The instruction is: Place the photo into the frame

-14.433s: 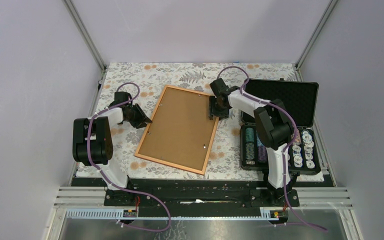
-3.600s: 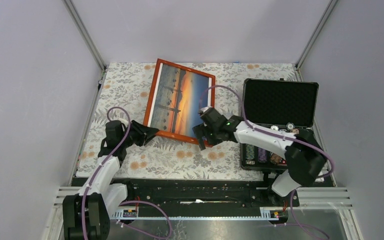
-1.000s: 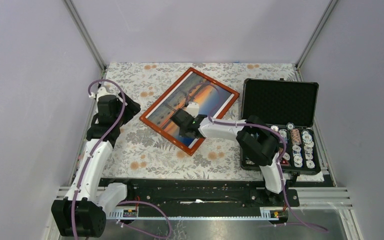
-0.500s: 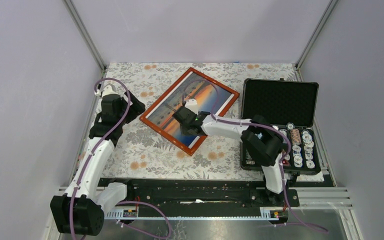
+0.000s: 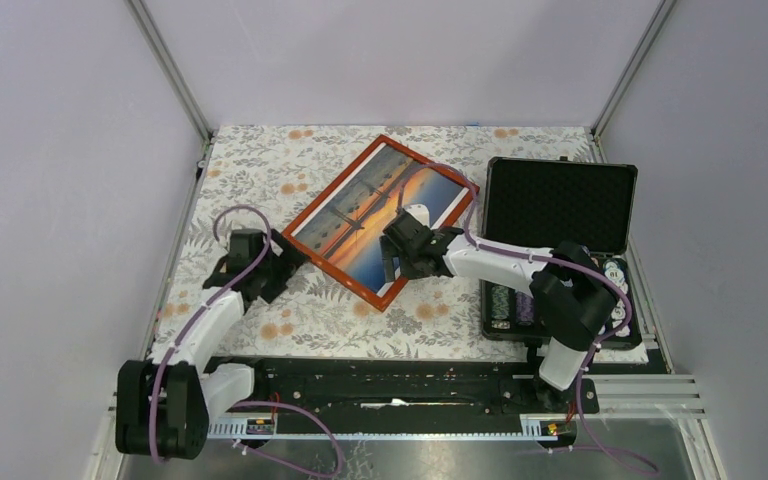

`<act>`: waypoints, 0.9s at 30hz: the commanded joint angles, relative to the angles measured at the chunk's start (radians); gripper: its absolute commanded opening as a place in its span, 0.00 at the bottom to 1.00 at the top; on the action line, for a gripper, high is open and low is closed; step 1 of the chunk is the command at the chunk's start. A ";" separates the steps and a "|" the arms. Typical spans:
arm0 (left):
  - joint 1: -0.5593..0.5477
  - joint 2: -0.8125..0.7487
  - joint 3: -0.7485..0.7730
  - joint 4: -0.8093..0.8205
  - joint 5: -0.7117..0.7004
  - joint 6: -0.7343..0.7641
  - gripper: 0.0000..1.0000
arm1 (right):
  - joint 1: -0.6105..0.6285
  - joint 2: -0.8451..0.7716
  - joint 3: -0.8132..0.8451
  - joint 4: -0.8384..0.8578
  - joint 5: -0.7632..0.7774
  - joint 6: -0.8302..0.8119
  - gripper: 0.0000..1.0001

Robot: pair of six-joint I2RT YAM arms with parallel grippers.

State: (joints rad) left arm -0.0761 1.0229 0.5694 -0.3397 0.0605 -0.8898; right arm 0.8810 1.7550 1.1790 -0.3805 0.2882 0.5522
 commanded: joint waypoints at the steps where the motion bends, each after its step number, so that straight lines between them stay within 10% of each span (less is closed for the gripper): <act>1: -0.004 0.079 -0.110 0.226 0.124 -0.169 0.99 | -0.029 -0.053 -0.058 0.086 -0.079 0.084 1.00; 13: -0.026 0.449 0.017 0.517 0.013 -0.275 0.98 | -0.043 0.064 -0.069 0.219 -0.151 0.115 1.00; 19: -0.043 0.594 0.120 0.485 0.026 -0.221 0.98 | -0.031 0.190 -0.023 0.245 -0.245 0.213 0.73; 27: -0.157 0.681 0.225 0.468 -0.006 -0.166 0.98 | 0.068 0.200 -0.107 0.270 -0.221 0.297 0.65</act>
State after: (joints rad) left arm -0.1627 1.6466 0.7475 0.1852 0.0769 -1.1072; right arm 0.8925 1.8938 1.1332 -0.0620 0.1116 0.7780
